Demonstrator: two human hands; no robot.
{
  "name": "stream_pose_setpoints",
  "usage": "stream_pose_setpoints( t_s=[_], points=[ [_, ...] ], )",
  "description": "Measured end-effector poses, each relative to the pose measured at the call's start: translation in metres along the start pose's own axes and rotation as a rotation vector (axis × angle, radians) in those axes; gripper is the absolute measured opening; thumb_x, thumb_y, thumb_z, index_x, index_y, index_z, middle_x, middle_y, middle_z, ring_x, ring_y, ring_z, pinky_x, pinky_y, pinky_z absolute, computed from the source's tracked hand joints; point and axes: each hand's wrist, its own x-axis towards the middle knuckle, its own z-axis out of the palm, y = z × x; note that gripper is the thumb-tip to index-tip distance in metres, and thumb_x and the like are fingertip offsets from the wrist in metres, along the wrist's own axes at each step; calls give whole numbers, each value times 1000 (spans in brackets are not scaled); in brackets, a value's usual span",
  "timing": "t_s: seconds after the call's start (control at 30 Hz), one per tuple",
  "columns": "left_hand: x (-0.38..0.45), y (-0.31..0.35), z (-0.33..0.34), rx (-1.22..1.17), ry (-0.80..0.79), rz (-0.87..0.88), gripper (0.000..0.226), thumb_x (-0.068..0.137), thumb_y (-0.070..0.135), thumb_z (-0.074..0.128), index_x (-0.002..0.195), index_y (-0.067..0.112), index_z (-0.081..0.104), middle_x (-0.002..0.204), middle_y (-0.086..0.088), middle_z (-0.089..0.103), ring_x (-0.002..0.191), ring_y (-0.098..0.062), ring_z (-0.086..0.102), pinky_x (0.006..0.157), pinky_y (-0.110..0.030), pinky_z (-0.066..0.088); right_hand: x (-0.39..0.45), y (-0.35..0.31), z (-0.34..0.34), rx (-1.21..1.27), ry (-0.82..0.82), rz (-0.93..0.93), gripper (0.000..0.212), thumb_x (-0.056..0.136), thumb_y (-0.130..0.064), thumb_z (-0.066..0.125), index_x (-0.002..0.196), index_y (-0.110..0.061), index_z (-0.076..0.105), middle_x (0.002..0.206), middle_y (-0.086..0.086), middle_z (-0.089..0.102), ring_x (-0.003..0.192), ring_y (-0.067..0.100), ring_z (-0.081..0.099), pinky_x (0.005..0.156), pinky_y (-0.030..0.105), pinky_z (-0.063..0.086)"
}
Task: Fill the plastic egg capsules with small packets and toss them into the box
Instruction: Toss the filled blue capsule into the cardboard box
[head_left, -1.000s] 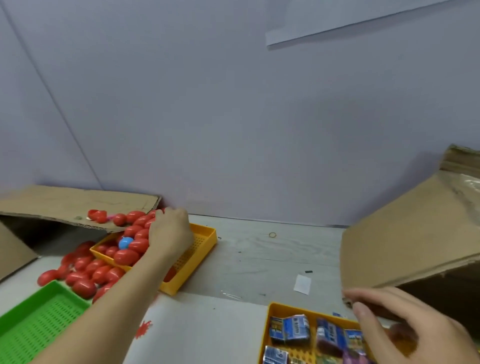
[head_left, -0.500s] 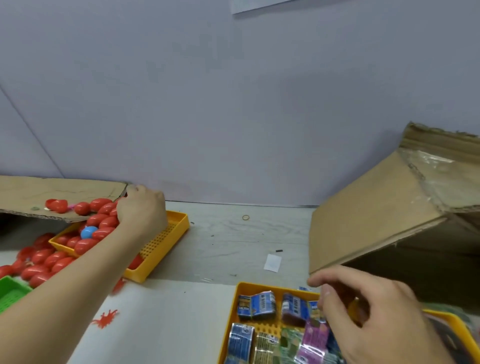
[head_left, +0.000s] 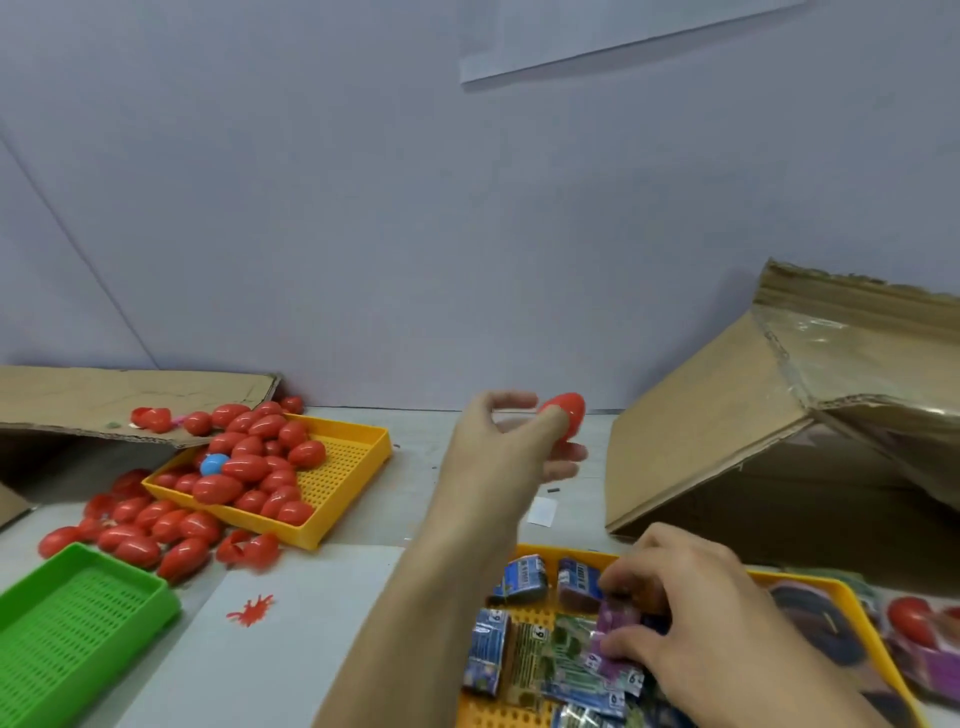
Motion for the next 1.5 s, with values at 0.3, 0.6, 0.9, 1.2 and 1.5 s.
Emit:
stream_pose_setpoints(
  t_s=[0.3, 0.6, 0.9, 1.2, 1.5],
  points=[
    [-11, -41, -4, -285, 97, 23, 13, 89, 8, 64, 101, 10, 69, 87, -16, 72, 71, -24, 69, 57, -24, 54, -2, 6, 0, 98, 100, 45, 16, 82, -34, 76, 70, -36, 66, 84, -17, 59, 80, -4, 56, 62, 13, 45],
    [-10, -43, -5, -396, -27, -80, 12, 88, 3, 53, 76, 6, 54, 62, -7, 51, 50, -21, 53, 42, -27, 45, 1, 17, 1, 488, 389, 78, 28, 82, -9, 77, 81, -37, 72, 71, -9, 73, 64, 7, 70, 60, 18, 55],
    [-13, -50, -2, 412, -240, 162, 24, 78, 45, 76, 77, 21, 74, 59, 11, 63, 52, 0, 57, 51, -14, 46, 2, 18, -2, 591, 475, -29, 26, 85, -15, 71, 90, -41, 71, 66, 1, 69, 62, 9, 66, 59, 16, 51],
    [-9, -50, -3, 77, -342, 13, 18, 68, 34, 75, 65, 16, 70, 53, 1, 42, 46, -13, 36, 44, -23, 33, 3, 19, -4, 717, 479, -29, 20, 76, -43, 62, 95, -39, 68, 69, 5, 71, 60, 11, 64, 64, 28, 50],
    [-6, -52, -1, -81, -232, -14, 31, 81, 25, 71, 51, 18, 63, 53, 1, 39, 45, -11, 33, 41, -21, 32, 1, 19, -4, 684, 563, -120, 19, 72, -47, 63, 85, -36, 71, 81, -7, 72, 76, 6, 68, 64, 14, 52]
  ],
)
